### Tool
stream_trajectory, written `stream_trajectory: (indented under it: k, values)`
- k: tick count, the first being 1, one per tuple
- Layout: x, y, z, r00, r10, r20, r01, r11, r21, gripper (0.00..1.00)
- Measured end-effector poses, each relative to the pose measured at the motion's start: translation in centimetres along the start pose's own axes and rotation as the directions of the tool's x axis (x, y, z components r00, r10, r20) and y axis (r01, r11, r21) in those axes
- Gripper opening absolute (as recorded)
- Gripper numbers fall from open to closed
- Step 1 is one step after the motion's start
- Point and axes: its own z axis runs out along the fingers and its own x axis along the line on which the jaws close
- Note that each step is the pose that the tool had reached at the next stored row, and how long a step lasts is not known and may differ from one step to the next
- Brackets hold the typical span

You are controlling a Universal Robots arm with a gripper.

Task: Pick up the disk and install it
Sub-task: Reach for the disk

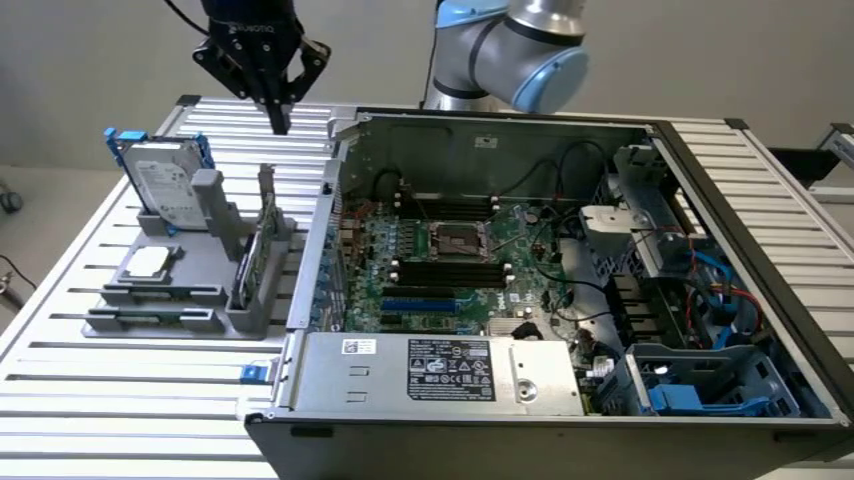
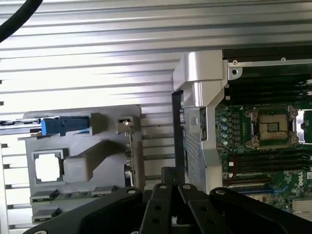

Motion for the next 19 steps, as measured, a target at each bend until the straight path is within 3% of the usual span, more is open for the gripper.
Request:
stream_trajectory:
  k: [11,19]
  values:
    - [5.1,0.86,0.30,1.0000,0.000,0.0002,0.000,1.0000,0.0032,0.11]
    - [8.8,1.36,0.38,1.0000,0.000,0.0005,0.000,1.0000,0.0086,0.11]
